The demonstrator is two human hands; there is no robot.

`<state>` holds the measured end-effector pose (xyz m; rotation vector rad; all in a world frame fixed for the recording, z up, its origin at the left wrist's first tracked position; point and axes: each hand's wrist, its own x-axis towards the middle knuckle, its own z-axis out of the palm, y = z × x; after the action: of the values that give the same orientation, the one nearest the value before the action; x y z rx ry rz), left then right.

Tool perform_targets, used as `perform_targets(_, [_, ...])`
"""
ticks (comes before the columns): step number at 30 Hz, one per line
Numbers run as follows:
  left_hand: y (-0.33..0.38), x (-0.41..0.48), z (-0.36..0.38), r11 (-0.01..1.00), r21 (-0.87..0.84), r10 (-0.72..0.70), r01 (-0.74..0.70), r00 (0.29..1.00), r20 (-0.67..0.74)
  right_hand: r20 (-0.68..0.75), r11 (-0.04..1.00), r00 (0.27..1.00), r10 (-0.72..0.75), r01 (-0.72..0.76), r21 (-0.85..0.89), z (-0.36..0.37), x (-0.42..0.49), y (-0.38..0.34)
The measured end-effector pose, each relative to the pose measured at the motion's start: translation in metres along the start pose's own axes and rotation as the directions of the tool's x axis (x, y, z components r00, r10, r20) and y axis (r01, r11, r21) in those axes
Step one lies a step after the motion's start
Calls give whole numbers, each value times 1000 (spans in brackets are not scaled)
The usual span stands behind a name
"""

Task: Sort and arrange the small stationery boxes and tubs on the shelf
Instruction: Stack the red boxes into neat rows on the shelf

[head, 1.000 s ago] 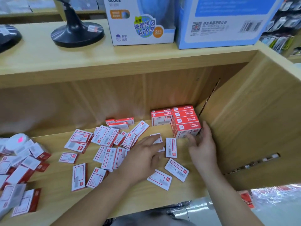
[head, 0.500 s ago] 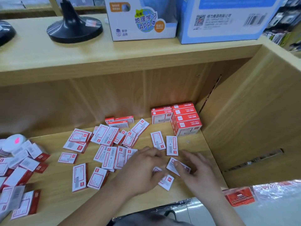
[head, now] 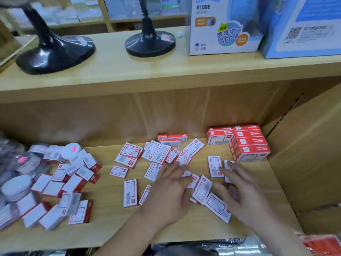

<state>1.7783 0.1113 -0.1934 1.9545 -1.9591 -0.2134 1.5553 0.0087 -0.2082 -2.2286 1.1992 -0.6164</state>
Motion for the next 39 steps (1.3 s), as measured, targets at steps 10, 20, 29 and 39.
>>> perform_targets(10, [-56, -70, -4, 971, -112, -227, 214, 966, -123, 197, 947, 963, -183, 226, -227, 46, 10, -43])
perform_targets(20, [-71, -57, -16, 915, -70, -404, 398, 903, -148, 166, 951, 986, -28, 78, -299, 31, 19, -60])
perform_targets(29, [-73, -39, -11, 908, -136, -413, 397, 902, -124, 204, 942, 979, -13, 80, -325, 35, 21, -81])
perform_targets(39, [-78, -31, -28, 942, -153, -299, 299, 954, 23, 286, 969, 958, 17, 55, -241, 55, 30, -97])
